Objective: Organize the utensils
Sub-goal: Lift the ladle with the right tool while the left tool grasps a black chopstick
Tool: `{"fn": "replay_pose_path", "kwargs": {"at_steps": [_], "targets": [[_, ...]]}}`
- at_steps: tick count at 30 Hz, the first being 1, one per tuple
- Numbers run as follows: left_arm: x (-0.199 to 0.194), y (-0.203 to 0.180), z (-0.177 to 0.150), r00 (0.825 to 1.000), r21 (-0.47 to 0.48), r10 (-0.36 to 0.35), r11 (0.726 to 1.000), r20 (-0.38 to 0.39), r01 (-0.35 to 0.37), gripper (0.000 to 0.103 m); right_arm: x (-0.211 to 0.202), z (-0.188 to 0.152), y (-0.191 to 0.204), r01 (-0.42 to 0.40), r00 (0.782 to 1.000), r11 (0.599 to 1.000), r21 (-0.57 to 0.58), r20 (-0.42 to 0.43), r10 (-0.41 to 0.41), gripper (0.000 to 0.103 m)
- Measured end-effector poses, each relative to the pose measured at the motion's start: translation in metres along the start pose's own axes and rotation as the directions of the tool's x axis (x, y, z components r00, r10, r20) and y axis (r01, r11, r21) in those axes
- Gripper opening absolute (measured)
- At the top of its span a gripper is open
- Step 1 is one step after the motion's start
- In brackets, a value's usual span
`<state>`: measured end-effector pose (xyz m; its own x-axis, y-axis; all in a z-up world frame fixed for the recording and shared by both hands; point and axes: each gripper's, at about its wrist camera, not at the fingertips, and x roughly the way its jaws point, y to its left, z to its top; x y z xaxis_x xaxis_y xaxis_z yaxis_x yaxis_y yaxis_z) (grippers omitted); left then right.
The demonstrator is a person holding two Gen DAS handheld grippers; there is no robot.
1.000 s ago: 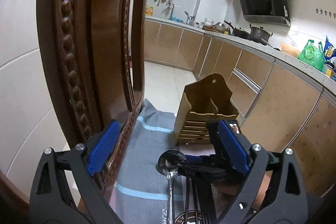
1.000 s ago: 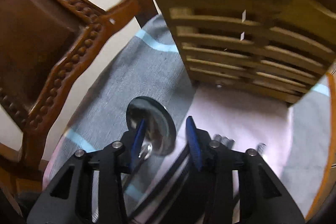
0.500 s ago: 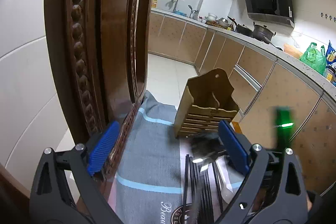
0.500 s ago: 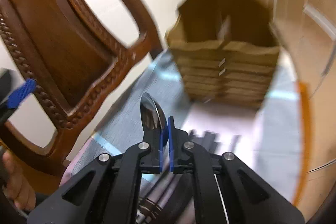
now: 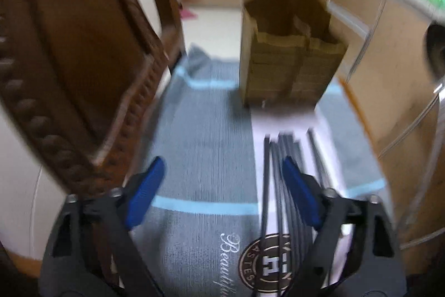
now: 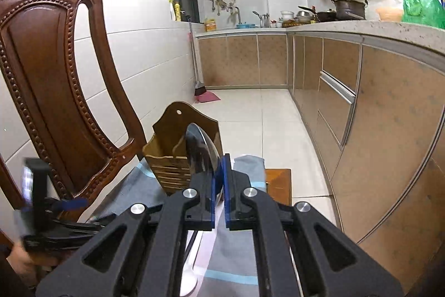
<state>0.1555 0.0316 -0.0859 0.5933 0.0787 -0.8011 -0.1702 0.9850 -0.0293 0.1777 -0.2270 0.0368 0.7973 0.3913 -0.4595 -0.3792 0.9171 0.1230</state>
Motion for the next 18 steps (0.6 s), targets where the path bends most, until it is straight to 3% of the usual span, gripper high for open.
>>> {"fn": "replay_pose_path", "kwargs": {"at_steps": [1,3,10,18], "targets": [[0.009,-0.003,0.000,1.000,0.020,0.007,1.000,-0.029,-0.006,0.066,0.000,0.000,-0.002,-0.005,1.000,1.000,0.002,-0.003,0.005,0.005],[0.025,-0.009,-0.002,0.996,0.042,0.005,0.999,-0.086,-0.001,0.059,-0.003,0.001,-0.005,-0.009,1.000,1.000,0.003,-0.002,0.009,0.005],[0.057,-0.030,-0.015,0.984,0.134,0.042,0.991,-0.175,-0.019,0.059,-0.008,-0.002,-0.007,-0.029,1.000,0.999,0.017,-0.004,0.029,0.005],[0.070,-0.033,-0.003,0.983,0.110,0.026,0.994,-0.183,-0.006,0.061,-0.008,-0.002,-0.011,-0.043,0.999,0.998,0.035,-0.012,0.043,0.005]]}}
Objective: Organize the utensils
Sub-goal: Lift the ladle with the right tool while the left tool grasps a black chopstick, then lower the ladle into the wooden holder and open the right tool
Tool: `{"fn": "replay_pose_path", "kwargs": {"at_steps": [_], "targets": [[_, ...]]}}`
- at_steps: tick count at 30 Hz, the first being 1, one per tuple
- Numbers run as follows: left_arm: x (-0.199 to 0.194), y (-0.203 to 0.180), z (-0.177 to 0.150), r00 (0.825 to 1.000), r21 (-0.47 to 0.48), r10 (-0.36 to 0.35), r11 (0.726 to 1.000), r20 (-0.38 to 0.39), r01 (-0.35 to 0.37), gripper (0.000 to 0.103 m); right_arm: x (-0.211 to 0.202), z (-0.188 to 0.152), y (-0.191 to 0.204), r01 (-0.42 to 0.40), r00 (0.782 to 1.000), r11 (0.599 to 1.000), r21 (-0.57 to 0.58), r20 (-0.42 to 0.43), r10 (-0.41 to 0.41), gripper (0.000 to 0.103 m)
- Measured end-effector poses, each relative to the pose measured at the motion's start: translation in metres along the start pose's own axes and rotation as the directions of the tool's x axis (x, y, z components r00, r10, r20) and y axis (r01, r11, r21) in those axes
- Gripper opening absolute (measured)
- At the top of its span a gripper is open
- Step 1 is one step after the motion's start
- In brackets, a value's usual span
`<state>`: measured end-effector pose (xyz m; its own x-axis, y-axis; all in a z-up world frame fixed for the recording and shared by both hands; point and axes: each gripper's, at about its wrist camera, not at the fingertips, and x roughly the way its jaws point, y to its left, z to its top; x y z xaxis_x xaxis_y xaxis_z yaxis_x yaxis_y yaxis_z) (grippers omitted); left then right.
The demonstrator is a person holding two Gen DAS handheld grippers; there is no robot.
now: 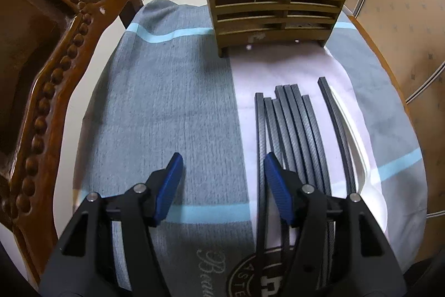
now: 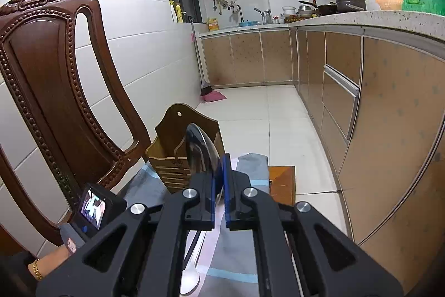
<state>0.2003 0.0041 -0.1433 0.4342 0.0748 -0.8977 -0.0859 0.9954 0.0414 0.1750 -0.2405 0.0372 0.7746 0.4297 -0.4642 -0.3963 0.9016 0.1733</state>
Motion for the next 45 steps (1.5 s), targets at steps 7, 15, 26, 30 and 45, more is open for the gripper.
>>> {"fn": "replay_pose_path", "kwargs": {"at_steps": [7,15,26,30,45], "targets": [[0.015,-0.009,0.007,1.000,0.010,0.024,1.000,-0.015,-0.024,0.061,0.001,-0.002,-0.004,-0.008,1.000,1.000,0.008,-0.011,0.009,0.005],[0.033,-0.001,0.037,1.000,-0.041,-0.017,0.999,-0.001,0.016,0.046,0.003,-0.003,-0.004,-0.017,1.000,1.000,0.014,-0.020,0.018,0.006],[0.036,0.024,0.062,0.996,-0.091,-0.067,0.993,0.059,0.072,0.006,0.001,0.003,0.007,-0.008,1.000,1.000,-0.014,-0.004,0.008,0.006],[-0.014,0.036,0.061,0.981,-0.103,-0.093,0.988,0.173,0.112,0.006,-0.003,0.005,0.014,0.022,1.000,0.999,-0.033,0.016,-0.021,0.006],[-0.200,0.073,0.009,0.843,-0.103,-0.118,0.974,0.525,0.201,0.006,-0.029,0.026,0.059,0.210,0.969,0.968,-0.133,0.157,-0.189,0.005]]}}
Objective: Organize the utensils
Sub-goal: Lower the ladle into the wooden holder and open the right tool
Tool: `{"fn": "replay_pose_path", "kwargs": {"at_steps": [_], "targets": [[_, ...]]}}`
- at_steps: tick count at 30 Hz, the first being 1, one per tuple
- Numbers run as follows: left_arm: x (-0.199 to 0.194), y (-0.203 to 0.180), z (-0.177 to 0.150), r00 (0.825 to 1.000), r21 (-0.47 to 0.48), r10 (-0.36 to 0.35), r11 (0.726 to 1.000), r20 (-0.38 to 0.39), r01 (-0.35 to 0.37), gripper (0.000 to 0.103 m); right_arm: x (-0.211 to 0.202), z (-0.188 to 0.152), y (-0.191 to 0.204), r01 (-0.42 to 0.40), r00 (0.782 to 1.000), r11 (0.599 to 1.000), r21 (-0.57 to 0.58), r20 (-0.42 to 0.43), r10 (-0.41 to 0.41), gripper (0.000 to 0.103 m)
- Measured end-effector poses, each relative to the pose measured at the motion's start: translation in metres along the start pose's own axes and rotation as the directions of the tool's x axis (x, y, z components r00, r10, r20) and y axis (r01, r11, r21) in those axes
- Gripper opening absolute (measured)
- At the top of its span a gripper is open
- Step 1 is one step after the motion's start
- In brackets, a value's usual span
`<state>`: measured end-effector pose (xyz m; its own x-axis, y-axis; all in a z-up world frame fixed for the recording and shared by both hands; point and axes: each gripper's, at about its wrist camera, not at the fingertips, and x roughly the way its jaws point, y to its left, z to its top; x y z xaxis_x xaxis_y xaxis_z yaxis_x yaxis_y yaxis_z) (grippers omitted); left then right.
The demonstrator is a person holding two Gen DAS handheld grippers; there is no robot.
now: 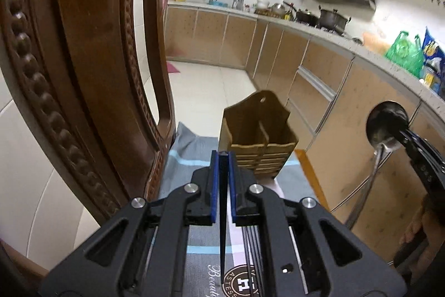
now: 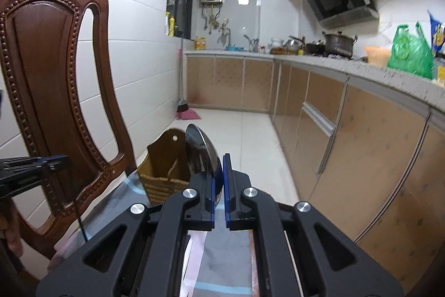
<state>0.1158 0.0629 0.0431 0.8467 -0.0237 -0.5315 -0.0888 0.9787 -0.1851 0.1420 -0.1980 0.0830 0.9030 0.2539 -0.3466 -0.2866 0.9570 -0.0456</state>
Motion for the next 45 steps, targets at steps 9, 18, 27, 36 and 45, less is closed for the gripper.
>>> {"fn": "replay_pose_path", "kwargs": {"at_steps": [9,18,27,36,45], "targets": [[-0.021,0.004,0.011,0.997,-0.010,-0.017,1.000,0.073,0.018,0.006,0.037,0.073,0.023,0.182,0.975,0.982,-0.048,0.136,-0.175,0.005],[-0.023,0.018,0.016,0.996,-0.036,-0.028,0.999,0.088,0.032,0.006,0.120,0.096,0.036,0.387,0.899,0.922,0.001,0.221,-0.378,0.005],[-0.018,0.016,0.013,0.997,-0.006,-0.029,1.000,0.074,0.029,0.006,0.158,0.068,0.039,0.471,0.850,0.882,0.025,0.253,-0.462,0.005],[-0.013,0.019,0.012,0.998,-0.010,-0.014,1.000,0.060,0.015,0.006,0.182,0.019,0.047,0.428,0.894,0.904,0.002,0.144,-0.424,0.005],[-0.010,0.017,0.013,0.999,-0.008,0.004,1.000,0.050,-0.004,0.006,0.150,-0.011,0.028,0.308,0.948,0.950,0.047,0.074,-0.310,0.063]]}}
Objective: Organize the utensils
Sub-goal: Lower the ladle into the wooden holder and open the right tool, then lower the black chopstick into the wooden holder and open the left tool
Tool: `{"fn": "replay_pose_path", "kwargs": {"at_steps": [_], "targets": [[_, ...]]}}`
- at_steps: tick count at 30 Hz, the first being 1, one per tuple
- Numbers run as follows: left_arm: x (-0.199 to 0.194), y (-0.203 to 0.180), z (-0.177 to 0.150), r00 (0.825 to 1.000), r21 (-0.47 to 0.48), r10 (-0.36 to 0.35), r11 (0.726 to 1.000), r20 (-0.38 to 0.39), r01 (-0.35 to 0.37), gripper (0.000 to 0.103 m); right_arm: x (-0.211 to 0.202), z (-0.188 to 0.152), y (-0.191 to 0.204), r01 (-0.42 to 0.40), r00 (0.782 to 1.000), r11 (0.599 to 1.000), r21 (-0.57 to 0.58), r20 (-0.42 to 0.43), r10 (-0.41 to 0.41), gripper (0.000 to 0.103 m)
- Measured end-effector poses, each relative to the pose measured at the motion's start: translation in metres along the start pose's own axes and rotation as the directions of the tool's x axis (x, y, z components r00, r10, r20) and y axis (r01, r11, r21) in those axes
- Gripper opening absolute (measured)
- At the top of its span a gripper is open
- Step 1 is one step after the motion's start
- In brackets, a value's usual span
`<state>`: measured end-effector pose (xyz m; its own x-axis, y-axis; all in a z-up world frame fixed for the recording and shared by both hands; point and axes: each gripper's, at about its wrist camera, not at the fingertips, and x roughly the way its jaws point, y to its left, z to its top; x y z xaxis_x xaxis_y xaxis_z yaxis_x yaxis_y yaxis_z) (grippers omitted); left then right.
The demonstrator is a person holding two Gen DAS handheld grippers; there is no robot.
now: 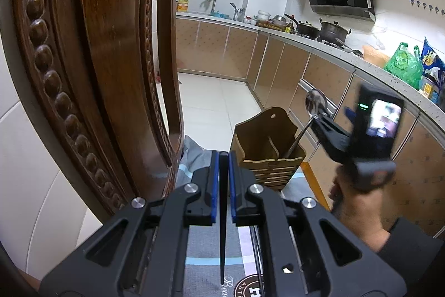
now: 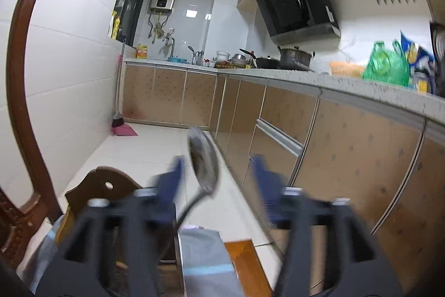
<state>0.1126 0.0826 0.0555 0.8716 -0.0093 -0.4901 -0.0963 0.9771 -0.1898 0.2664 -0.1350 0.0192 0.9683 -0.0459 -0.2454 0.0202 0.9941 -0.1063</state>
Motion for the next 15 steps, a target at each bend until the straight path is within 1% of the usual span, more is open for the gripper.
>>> {"fn": "replay_pose_path", "kwargs": {"at_steps": [2,3,4,5,6,7,8,9,10,11,12,13,14,15], "targets": [[0.002,-0.002,-0.001,1.000,0.001,0.000,1.000,-0.004,0.000,0.006,-0.015,-0.006,-0.014,-0.070,0.997,0.996,0.045,-0.027,0.071,0.063],[0.002,-0.002,-0.001,1.000,0.000,-0.001,1.000,-0.007,0.001,0.006,-0.025,-0.010,-0.024,-0.116,0.992,0.990,0.080,-0.043,0.119,0.063],[0.004,-0.003,-0.002,1.000,-0.003,-0.006,1.000,-0.011,0.006,0.007,-0.039,-0.019,-0.037,-0.171,0.982,0.976,0.134,-0.062,0.181,0.066],[0.005,-0.004,-0.002,1.000,-0.004,-0.008,1.000,-0.014,0.008,0.007,-0.053,-0.029,-0.050,-0.217,0.970,0.959,0.181,-0.071,0.233,0.075],[0.006,-0.006,-0.003,1.000,-0.003,-0.008,1.000,-0.015,0.008,0.006,-0.067,-0.040,-0.062,-0.261,0.955,0.939,0.224,-0.081,0.284,0.079],[0.007,-0.007,-0.003,1.000,0.001,-0.006,1.000,-0.018,0.006,0.007,-0.078,-0.049,-0.069,-0.293,0.943,0.923,0.249,-0.084,0.322,0.083],[0.008,-0.008,-0.004,1.000,0.004,-0.004,1.000,-0.020,0.004,0.007,-0.090,-0.061,-0.077,-0.321,0.930,0.910,0.263,-0.093,0.355,0.083],[0.009,-0.008,-0.005,1.000,0.000,-0.003,1.000,-0.019,0.003,0.007,-0.099,-0.072,-0.082,-0.333,0.921,0.903,0.271,-0.111,0.373,0.083],[0.009,-0.009,-0.006,1.000,-0.007,-0.001,1.000,-0.016,0.001,0.007,-0.106,-0.083,-0.089,-0.321,0.913,0.897,0.303,-0.151,0.378,0.083],[0.009,-0.008,-0.006,1.000,-0.012,0.001,1.000,-0.013,-0.001,0.007,-0.107,-0.090,-0.095,-0.325,0.890,0.873,0.362,-0.195,0.412,0.083],[0.007,-0.009,-0.006,1.000,-0.017,0.007,1.000,-0.005,-0.007,0.007,-0.106,-0.092,-0.098,-0.346,0.867,0.846,0.405,-0.207,0.453,0.083],[0.006,-0.010,-0.004,1.000,-0.021,0.013,1.000,0.008,-0.013,0.007,-0.106,-0.094,-0.100,-0.372,0.849,0.826,0.423,-0.205,0.487,0.084],[0.004,-0.010,-0.003,1.000,-0.028,0.015,0.999,0.020,-0.015,0.007,-0.106,-0.093,-0.098,-0.378,0.851,0.832,0.406,-0.203,0.485,0.084],[0.001,-0.010,0.003,0.999,-0.048,0.020,0.999,0.040,-0.018,0.007,-0.106,-0.093,-0.096,-0.378,0.860,0.847,0.374,-0.197,0.471,0.084]]}}
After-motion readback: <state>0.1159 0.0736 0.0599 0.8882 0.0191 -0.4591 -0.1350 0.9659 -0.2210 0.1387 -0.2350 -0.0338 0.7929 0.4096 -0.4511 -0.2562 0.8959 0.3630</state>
